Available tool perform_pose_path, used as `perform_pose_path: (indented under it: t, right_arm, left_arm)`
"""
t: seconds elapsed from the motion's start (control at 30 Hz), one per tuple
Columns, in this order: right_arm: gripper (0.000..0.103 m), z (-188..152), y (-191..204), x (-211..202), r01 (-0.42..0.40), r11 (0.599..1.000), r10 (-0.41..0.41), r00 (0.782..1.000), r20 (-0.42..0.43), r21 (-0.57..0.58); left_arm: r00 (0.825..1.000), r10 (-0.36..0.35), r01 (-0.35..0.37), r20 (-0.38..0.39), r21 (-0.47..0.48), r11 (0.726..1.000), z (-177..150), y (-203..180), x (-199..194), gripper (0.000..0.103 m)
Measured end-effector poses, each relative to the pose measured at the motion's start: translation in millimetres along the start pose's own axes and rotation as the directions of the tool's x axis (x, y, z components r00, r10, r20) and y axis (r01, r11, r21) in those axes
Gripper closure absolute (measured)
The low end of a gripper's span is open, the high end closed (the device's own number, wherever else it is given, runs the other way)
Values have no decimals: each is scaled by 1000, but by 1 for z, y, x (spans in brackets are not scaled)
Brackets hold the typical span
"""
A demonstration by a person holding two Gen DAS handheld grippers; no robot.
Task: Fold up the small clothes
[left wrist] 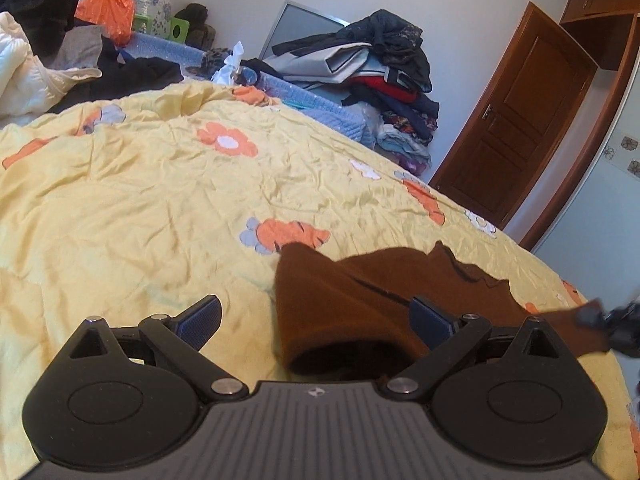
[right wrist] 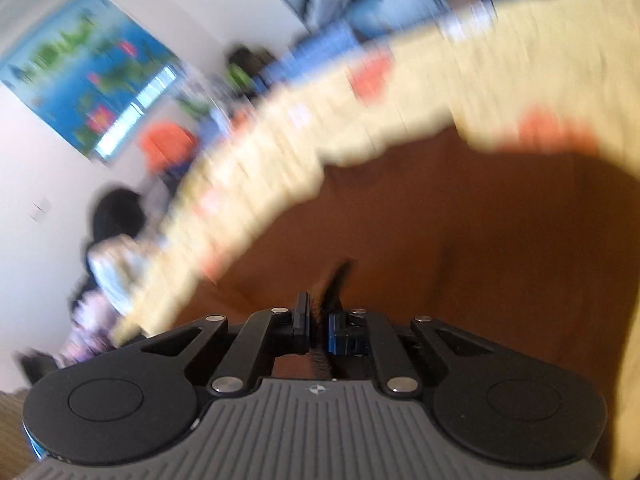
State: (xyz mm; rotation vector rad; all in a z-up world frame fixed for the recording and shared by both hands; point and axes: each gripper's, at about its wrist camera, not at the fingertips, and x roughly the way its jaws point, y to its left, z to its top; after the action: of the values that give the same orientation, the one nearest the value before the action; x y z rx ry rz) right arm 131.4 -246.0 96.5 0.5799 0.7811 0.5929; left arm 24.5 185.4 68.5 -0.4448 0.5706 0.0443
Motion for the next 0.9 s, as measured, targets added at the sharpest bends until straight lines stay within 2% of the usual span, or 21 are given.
perform_pose_path:
  t: [0.03,0.07,0.13,0.23,0.3,0.37,0.43,0.47,0.53,0.6,0.63,0.67,0.87,0.9]
  right_arm:
    - [94,11,-2,-14,4,1000,-4,1000,31,-7]
    - [94,20,-7,-27,26,1000,-25,998,51,-12]
    - [94,32,-32,-45,104,994,-105,992,68,18]
    - [92,30,-76,-51,215,972,-219,975,37,94]
    - [91,21,-91,-44,258,960,-260,966,8,107]
    - [91,11,-97,-37,248,961,-249,968,-3,124]
    - [91,6,-99,-30,226,965,-225,974,-18,135]
    - [86,7,-102,-26,207,966,-204,978,-38,154]
    - [81,4,-100,-26,144,966,-134,989,-62,212]
    - [67,5,-95,-22,117,968,-105,992,-64,223]
    - [49,6,-94,-19,119,968,-107,992,-64,223]
    - [43,6,-93,-15,121,968,-109,992,-66,220]
    - [44,5,-97,24,123,963,-93,987,-133,241]
    - [46,5,-95,29,113,967,-86,989,-123,229]
  left_arm:
    - [1000,-3,3,-1,-6,1000,3,2,1,2]
    - [1000,-10,10,-6,-18,1000,6,4,3,2]
    - [999,-36,34,-27,-56,998,9,8,10,2]
    - [993,-88,77,-83,-125,989,10,11,29,2]
    - [984,-124,104,-128,-153,983,9,8,44,2]
    - [974,-142,111,-175,-175,978,10,4,59,2]
    - [973,-135,97,-186,-199,975,11,2,67,2]
    - [973,-145,106,-179,-211,972,12,2,67,2]
    - [973,-152,115,-172,-205,972,12,0,65,2]
    - [975,-139,108,-171,-181,978,12,-3,63,2]
    - [976,-133,103,-173,-170,980,11,-4,62,2]
    - [976,-129,101,-176,-161,982,11,-4,62,2]
    - [977,-119,92,-178,-152,984,9,-4,61,2]
    - [977,-120,92,-178,-154,984,9,-4,62,2]
